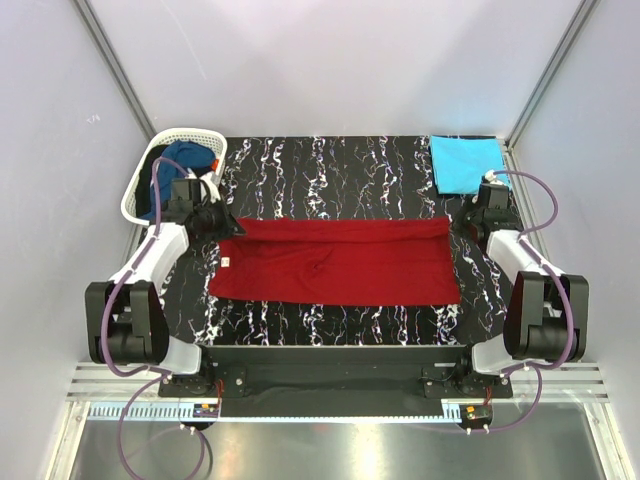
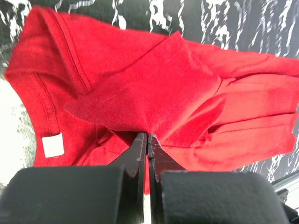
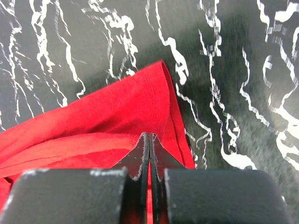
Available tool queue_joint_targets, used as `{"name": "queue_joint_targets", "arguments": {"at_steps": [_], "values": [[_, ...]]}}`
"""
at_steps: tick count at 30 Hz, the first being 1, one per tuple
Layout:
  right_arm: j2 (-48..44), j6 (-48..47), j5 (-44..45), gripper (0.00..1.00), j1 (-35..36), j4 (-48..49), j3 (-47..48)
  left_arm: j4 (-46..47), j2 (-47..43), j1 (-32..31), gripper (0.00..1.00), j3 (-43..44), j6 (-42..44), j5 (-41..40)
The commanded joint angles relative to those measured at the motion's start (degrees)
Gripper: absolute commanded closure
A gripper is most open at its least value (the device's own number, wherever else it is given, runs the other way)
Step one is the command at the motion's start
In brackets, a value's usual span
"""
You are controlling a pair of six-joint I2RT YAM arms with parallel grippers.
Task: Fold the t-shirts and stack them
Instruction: Fold the tshirt
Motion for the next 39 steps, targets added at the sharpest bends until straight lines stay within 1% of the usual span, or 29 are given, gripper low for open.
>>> {"name": "queue_joint_targets", "arguments": {"at_steps": [1,6,9,13,17,22,23,26,27,31,35,39], "values": [[-1.85,4.01,-0.33,1.00,-0.28,-0.07,-2.12,1.00,-1.86,-0.21,1.00,-1.93,-0.06,-0.81],[-0.88,5.51,2.30,1.00,-0.28,-3.93,-1.86,1.00,-1.77,-0.21,1.00,-3.69,-0.85,-1.07],[-1.94,5.34,1.33,1.00,-0.28,-3.85,-2.03,1.35,-3.26,-0.21,1.00,-4.04,-1.20,-2.13],[-3.17,4.55,1.77,1.00,-0.28,-4.11,-1.24,1.62,-5.20,-0.29,1.00,-3.69,-3.13,-4.41],[-4.74,4.72,2.47,1.00,-0.28,-5.34,-1.42,1.35,-6.61,-0.21,1.00,-3.69,-3.14,-6.00],[-5.19,5.69,3.35,1.00,-0.37,-5.87,-2.91,1.44,-6.17,-0.21,1.00,-5.36,-3.05,-5.21],[-4.84,5.95,3.27,1.00,-0.28,-6.22,-3.09,1.44,-5.91,-1.42,1.00,-6.14,-2.96,-5.03],[-4.40,7.18,3.35,1.00,-0.37,-8.14,-3.97,1.44,-4.94,-1.70,1.00,-7.90,-3.05,-4.77],[-4.49,7.44,4.75,1.00,-0.37,-8.33,-4.14,1.35,-4.50,-1.70,1.00,-8.26,-2.96,-5.20],[-4.75,6.92,4.94,1.00,-0.37,-8.33,-4.06,1.00,-3.36,-1.88,1.00,-8.35,-2.96,-6.52],[-5.10,5.87,6.15,1.00,-0.37,-8.85,-3.35,-0.05,-3.88,-1.96,1.00,-6.68,-3.57,-8.62],[-5.45,5.86,7.13,1.00,-0.98,-9.47,-3.97,-0.49,-5.81,-1.88,1.00,-7.03,-4.45,-11.53]]}}
